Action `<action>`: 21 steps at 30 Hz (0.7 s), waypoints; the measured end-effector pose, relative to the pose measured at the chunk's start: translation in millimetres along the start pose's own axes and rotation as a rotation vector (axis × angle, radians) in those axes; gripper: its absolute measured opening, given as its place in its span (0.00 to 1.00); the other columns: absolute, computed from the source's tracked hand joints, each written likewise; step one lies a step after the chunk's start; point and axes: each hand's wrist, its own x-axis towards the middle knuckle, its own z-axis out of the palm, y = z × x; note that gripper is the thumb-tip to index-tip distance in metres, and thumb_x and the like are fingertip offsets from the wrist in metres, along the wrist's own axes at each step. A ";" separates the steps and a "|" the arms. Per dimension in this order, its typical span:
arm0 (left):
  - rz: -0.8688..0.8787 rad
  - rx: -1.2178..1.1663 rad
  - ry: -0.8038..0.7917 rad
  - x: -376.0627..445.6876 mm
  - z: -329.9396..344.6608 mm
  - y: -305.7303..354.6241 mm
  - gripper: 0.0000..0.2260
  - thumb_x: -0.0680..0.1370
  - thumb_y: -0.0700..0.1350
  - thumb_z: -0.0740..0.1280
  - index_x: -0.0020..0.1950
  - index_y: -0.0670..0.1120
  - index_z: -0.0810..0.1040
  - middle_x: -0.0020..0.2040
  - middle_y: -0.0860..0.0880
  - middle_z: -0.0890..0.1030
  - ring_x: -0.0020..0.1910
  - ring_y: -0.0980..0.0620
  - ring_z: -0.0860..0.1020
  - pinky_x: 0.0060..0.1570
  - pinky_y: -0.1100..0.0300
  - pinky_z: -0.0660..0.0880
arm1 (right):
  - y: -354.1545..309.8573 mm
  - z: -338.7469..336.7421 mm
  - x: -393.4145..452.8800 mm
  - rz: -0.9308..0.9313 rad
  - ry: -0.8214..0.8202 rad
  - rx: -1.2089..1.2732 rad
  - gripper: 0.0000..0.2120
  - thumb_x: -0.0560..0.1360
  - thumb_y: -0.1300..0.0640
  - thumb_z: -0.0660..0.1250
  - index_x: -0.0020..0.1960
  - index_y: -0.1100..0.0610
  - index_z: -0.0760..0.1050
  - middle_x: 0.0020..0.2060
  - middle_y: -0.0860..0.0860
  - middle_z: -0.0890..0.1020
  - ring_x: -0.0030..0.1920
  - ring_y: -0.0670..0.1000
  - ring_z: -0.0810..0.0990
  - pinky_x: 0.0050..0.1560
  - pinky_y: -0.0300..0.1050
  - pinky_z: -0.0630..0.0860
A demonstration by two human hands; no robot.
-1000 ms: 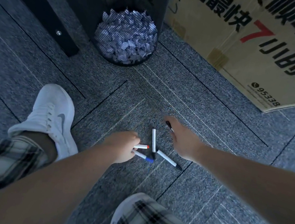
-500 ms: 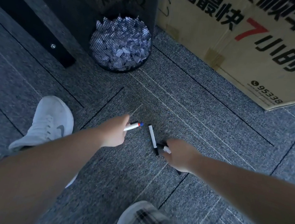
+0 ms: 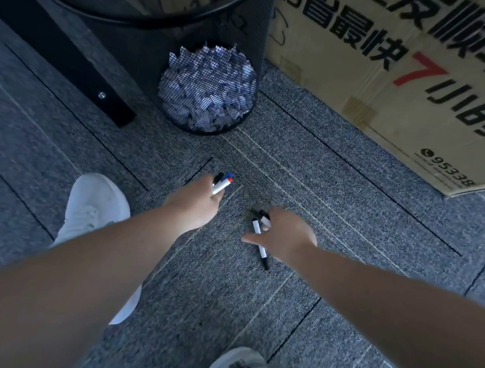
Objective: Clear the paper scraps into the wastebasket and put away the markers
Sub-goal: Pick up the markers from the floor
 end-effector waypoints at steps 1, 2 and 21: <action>-0.004 0.003 -0.002 1.5 -1.2 -1.5 0.08 0.81 0.51 0.55 0.52 0.47 0.65 0.30 0.49 0.68 0.24 0.52 0.66 0.24 0.59 0.61 | -2.2 1.7 1.8 0.001 -0.022 -0.047 0.28 0.68 0.35 0.67 0.54 0.57 0.70 0.37 0.48 0.75 0.40 0.50 0.78 0.39 0.46 0.79; -0.011 0.000 0.001 3.6 -2.8 -3.2 0.08 0.81 0.51 0.55 0.53 0.46 0.66 0.31 0.48 0.69 0.25 0.52 0.66 0.24 0.59 0.61 | -3.6 2.6 3.9 0.000 -0.039 -0.074 0.25 0.69 0.38 0.68 0.54 0.57 0.70 0.36 0.48 0.74 0.40 0.50 0.77 0.39 0.45 0.78; 0.101 -0.157 -0.038 -47.6 -109.8 95.3 0.07 0.82 0.48 0.54 0.49 0.45 0.62 0.33 0.49 0.65 0.29 0.53 0.63 0.27 0.60 0.58 | -28.3 -145.7 -28.6 0.032 0.070 0.458 0.08 0.78 0.58 0.60 0.56 0.58 0.68 0.36 0.53 0.71 0.31 0.52 0.69 0.29 0.44 0.66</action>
